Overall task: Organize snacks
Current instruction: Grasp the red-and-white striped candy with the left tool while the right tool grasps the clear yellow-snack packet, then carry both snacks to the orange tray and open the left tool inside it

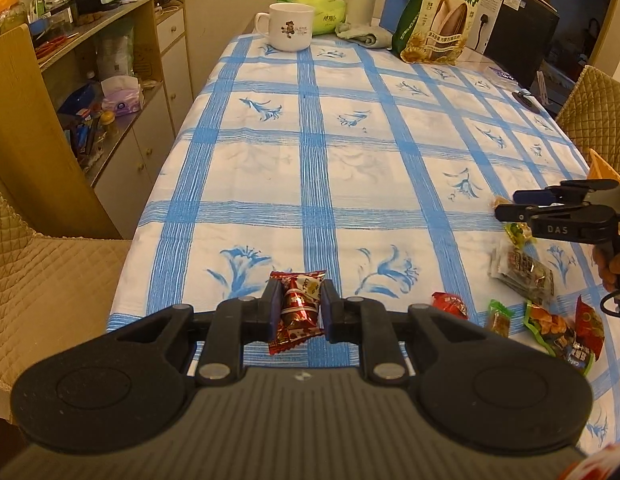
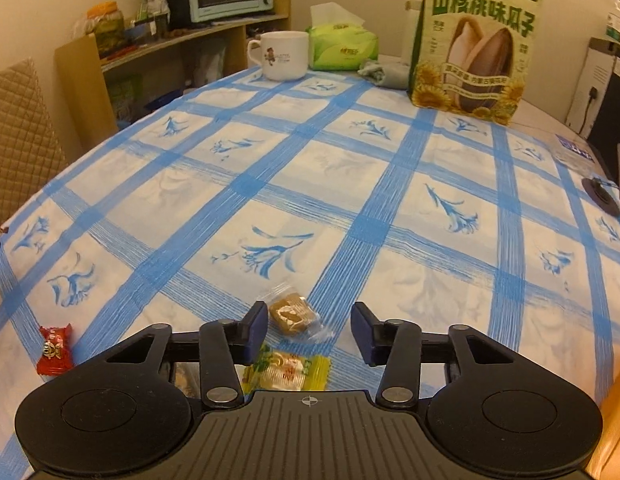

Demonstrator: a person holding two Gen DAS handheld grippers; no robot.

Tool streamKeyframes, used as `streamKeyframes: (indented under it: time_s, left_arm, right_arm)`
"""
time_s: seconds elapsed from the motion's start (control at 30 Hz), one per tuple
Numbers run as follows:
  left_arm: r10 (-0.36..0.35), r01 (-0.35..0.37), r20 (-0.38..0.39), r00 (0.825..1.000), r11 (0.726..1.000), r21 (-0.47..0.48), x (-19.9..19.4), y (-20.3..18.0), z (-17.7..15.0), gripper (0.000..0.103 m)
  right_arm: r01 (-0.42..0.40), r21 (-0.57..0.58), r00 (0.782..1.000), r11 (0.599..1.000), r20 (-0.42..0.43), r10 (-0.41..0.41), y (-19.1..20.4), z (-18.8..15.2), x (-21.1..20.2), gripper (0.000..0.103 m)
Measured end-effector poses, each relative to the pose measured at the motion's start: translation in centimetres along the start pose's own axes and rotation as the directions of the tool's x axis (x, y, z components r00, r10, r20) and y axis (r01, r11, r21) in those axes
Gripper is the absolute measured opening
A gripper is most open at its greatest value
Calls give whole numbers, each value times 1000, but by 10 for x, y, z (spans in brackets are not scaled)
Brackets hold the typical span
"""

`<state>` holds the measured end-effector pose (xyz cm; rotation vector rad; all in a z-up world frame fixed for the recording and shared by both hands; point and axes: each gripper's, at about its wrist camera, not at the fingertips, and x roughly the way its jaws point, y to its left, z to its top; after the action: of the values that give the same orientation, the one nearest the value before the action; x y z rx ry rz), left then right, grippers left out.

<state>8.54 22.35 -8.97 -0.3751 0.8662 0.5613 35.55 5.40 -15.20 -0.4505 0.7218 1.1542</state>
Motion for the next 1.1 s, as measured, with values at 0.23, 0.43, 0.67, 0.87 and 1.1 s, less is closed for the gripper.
streamKeyframes:
  time_s: [0.23,0.43,0.67,0.87,1.1]
  left_arm:
    - [2,-2,5,1000,1000,1,1,0,3,18]
    - [4,-4,18,1000,1000,18,-3,-4,8,18]
    - [-21,19,45,999,998,59,-14,-20,17,18]
    - [-80,71,68,994,990,126,-23,-52,25,18]
    - [-176,156,76,981,963,222,-34,-104,27,18]
  right_arm:
    - [-15,-2,1000,1000,6,15,7,5,5,21]
    - [-18,40,999,999,29,17,7,6,-5,21]
    - [-32,97,996,995,84,24,8,6,-42,21]
    - [-27,155,993,988,117,9,7,-5,-84,21]
    - [10,248,991,969,129,-44,-2,-34,-143,21]
